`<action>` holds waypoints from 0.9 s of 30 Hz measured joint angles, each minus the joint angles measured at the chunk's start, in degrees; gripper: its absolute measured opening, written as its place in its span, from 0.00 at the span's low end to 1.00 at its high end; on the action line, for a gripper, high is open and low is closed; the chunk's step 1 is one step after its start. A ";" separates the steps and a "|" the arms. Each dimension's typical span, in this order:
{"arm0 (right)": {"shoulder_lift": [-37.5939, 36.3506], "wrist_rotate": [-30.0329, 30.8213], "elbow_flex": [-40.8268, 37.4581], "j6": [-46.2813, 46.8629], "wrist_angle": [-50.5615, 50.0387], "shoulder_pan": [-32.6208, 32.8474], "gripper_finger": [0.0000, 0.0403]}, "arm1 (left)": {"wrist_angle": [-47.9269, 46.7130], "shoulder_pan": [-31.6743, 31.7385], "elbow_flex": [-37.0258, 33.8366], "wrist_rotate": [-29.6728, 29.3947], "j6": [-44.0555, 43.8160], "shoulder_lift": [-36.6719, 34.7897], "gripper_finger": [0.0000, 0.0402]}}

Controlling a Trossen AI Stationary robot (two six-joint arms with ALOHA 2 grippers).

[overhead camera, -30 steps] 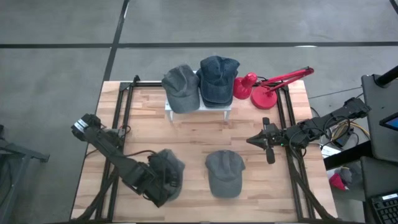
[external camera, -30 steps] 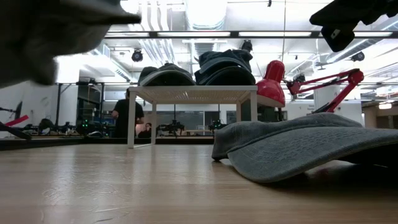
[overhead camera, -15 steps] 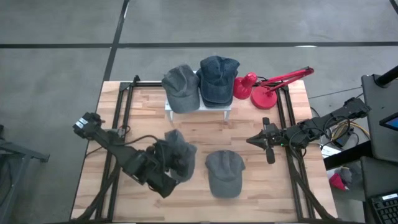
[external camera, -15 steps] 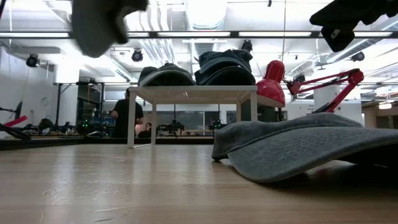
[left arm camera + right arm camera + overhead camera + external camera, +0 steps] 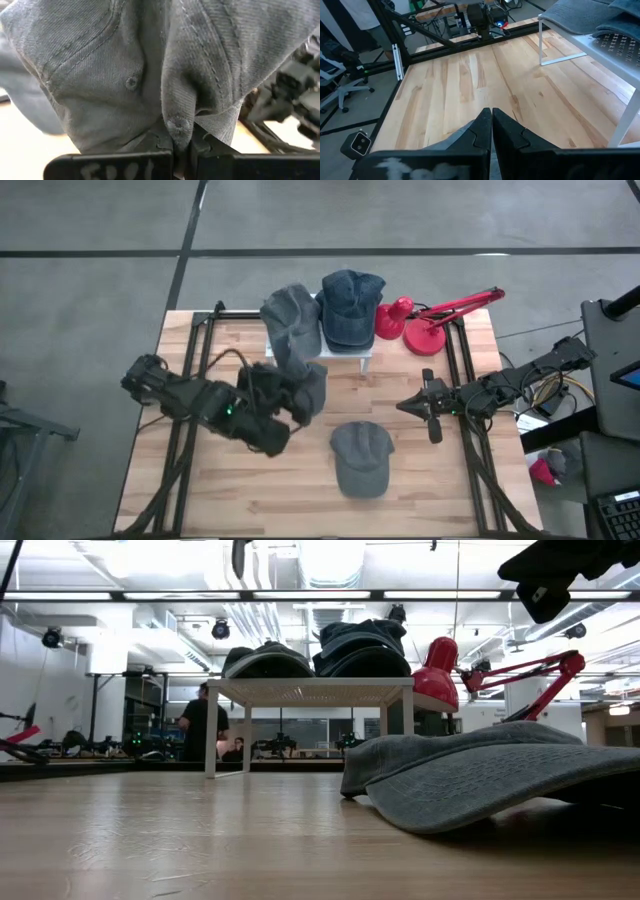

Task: Pick & Place hat
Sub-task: Stack the left gray cap on the gray cap on the shelf

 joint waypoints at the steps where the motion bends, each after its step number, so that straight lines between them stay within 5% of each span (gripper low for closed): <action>1: 0.00 -0.01 0.00 -0.01 0.00 0.00 0.03 | 0.03 0.78 0.82 -0.26 1.49 0.00 0.01; 16: 0.00 -0.01 0.00 -0.20 -0.03 0.02 0.03 | 0.88 14.85 7.58 -0.96 17.18 -0.02 0.01; 27: 0.00 0.00 0.00 -0.20 -0.05 0.02 0.03 | 1.95 29.69 7.58 9.93 20.72 1.86 0.01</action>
